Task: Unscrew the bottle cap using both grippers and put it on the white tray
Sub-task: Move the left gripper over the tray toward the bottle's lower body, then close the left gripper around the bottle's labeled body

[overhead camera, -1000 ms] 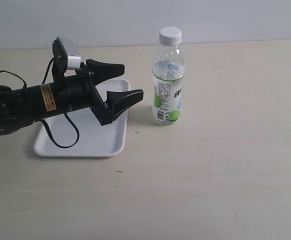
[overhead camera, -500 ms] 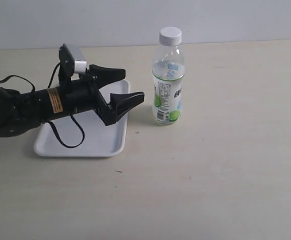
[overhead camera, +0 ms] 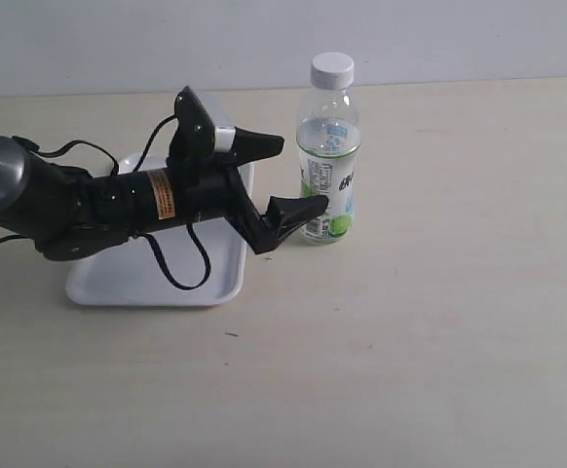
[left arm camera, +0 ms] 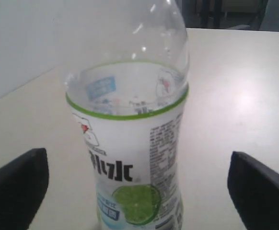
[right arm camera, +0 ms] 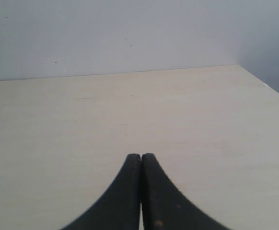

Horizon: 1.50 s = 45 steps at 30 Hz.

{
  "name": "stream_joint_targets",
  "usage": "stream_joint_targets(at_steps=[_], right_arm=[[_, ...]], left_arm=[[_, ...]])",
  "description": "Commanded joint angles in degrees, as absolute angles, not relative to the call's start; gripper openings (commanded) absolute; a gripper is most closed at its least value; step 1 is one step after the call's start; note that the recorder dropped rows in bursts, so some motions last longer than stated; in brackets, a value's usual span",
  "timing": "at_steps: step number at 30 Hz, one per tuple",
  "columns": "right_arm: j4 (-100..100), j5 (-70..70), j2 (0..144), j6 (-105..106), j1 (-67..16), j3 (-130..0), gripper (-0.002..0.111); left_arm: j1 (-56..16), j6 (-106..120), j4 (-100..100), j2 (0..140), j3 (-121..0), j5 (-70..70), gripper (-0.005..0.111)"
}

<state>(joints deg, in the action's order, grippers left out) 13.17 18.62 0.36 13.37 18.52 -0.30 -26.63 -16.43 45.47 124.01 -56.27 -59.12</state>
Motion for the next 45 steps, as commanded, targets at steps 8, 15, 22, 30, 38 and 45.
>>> stream_joint_targets(at_steps=[8,15,22,30,38,45], right_arm=[[13.3,17.9,0.0,13.4,18.7,0.0,0.000],[13.3,17.9,0.0,13.4,18.7,0.0,0.000],[13.3,17.9,0.0,13.4,18.7,0.0,0.000],[13.3,17.9,0.0,13.4,18.7,0.0,0.000],[13.3,17.9,0.0,13.4,18.7,0.0,0.000],[13.3,17.9,0.0,13.4,18.7,0.0,0.000]], left_arm=[[-28.1,-17.2,45.6,135.2,-64.2,-64.0,0.097],[-29.4,-19.9,44.6,137.5,-69.1,-63.4,0.097],[-31.9,-21.6,43.4,138.5,-72.3,-60.1,0.097],[-32.0,-21.6,42.6,138.5,-72.4,-59.4,0.077],[-32.0,-21.6,42.6,138.5,-72.4,-59.4,0.028],[-32.0,-21.2,44.2,138.5,-72.4,-59.5,0.000]])
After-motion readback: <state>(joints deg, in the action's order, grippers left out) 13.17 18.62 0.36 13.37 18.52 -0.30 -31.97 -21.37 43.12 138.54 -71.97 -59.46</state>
